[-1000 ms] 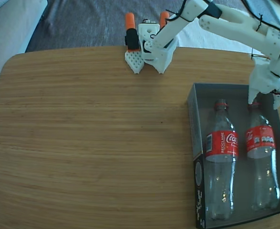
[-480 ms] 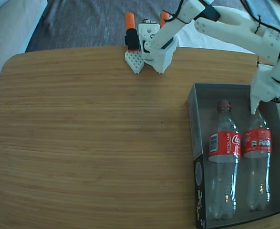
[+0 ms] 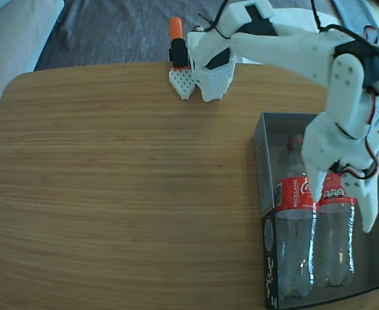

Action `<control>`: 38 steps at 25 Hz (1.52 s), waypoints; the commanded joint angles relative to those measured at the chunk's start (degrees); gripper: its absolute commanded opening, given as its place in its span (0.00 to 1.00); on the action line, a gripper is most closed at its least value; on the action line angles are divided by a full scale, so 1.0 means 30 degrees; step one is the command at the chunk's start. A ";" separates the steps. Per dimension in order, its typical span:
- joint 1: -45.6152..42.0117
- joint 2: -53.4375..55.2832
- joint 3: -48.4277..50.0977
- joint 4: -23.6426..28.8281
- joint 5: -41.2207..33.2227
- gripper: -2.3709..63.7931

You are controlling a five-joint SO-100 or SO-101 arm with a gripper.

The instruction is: Grasp the bottles and put them in the box.

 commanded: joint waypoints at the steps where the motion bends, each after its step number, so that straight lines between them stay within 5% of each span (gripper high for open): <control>1: 0.1963 0.2080 -0.0879 0.1084 0.0088 0.70; 5: 0.4395 0.3369 -0.0117 0.1055 0.0820 0.64; 13: 0.7939 0.7002 0.4277 -0.0469 0.3516 0.22; 38: 0.8877 2.2236 2.8770 -1.0078 0.3369 0.22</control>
